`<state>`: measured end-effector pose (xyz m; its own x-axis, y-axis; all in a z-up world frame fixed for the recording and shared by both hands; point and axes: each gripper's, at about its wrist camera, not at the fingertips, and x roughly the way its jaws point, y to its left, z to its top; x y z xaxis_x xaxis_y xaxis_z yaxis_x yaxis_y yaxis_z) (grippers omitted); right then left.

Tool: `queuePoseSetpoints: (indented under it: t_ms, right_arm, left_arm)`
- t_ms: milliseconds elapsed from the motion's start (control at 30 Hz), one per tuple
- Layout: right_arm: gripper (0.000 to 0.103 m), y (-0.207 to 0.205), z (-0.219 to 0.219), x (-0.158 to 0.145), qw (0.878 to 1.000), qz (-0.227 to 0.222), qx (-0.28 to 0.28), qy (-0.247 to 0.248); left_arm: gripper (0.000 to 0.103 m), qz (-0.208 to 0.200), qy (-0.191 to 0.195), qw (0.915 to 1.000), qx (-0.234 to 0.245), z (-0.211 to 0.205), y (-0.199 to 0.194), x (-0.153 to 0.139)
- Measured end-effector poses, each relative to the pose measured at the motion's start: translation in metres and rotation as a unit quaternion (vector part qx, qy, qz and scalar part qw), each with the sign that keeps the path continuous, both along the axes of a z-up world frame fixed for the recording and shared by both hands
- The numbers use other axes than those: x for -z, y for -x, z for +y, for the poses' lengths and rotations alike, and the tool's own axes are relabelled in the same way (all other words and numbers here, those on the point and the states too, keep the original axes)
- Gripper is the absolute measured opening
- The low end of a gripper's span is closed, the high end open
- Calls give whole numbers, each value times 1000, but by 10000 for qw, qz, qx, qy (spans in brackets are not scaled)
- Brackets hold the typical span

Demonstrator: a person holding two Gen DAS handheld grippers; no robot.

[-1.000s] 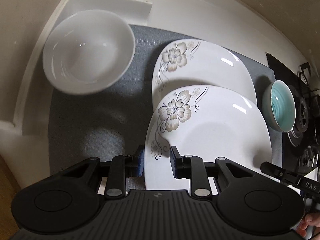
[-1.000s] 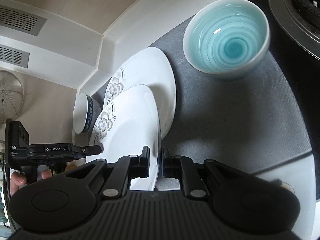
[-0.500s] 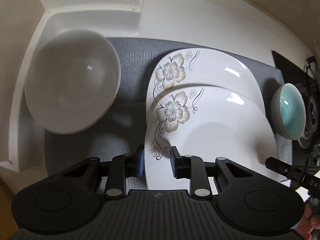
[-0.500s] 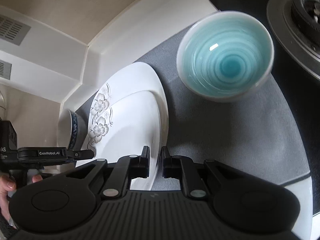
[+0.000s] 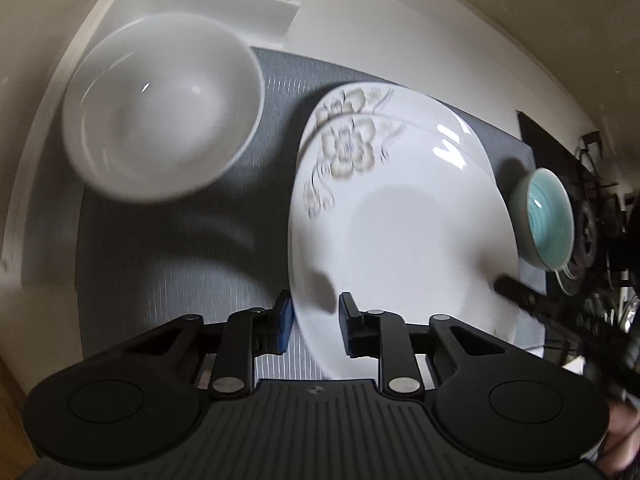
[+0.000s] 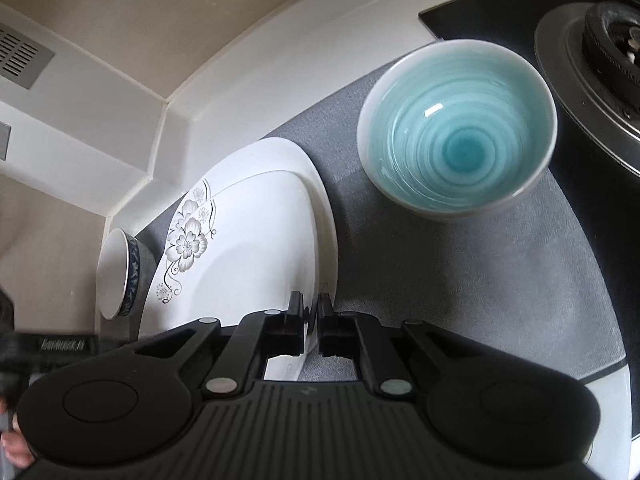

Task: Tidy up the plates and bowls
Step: 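Lower the plate onto the other square plate and open both grippers, then move both grippers to the round brown plate and grip its rim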

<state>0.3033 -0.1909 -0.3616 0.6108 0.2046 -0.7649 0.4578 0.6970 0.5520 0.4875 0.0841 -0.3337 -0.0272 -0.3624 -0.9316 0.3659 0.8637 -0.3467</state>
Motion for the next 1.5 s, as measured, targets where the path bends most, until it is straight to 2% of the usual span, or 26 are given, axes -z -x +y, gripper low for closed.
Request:
queuePoseSetpoints:
  t_ms: [100, 167, 233, 333, 433, 567, 700, 767, 967, 1133, 1267, 1400, 1500]
  right_arm:
    - [7, -6, -2, -2, 9999, 36, -92, 92]
    - [7, -9, -4, 0, 10000, 87, 31, -29]
    - [10, -7, -6, 1, 9990, 173, 290, -281]
    - [16, -1, 2, -1, 9993, 240, 200, -228]
    - [17, 10, 5, -1, 9988, 179, 255, -367]
    - [17, 23, 12, 5, 9970, 241, 294, -675]
    - [16, 39, 18, 11, 9899, 249, 640, -1244]
    - [11, 38, 26, 7, 9944, 182, 450, -935]
    - [10, 33, 35, 4, 9966, 213, 587, -544]
    - [10, 27, 39, -2, 9985, 272, 466, -125]
    - [10, 24, 36, -2, 9979, 344, 531, -121]
    - [11, 22, 41, -3, 9984, 318, 470, 57]
    - [11, 20, 41, -3, 9988, 292, 344, 181]
  left_arm:
    - [17, 91, 209, 9996, -174, 12, 6, 3]
    - [15, 220, 285, 9987, -356, 16, 6, 3]
    - [15, 177, 246, 9987, -412, 14, 10, -1]
    - [15, -54, 128, 9991, -402, 10, 17, -9]
    - [15, -6, 164, 9990, -415, 11, 16, -7]
    - [15, 92, 229, 9989, -401, 12, 13, -2]
    - [15, 92, 177, 9993, -328, 8, 16, 3]
    - [15, 48, 189, 9994, -276, 8, 16, 2]
    - [15, 89, 223, 9994, -238, 7, 10, 9]
    - [14, -350, 375, 9987, -80, 17, 14, -7]
    - [14, -255, 643, 9974, -197, 29, -3, -6]
    - [14, -78, 564, 9982, -182, 29, -12, 10]
    - [14, -109, 547, 9984, -97, 21, -12, 14]
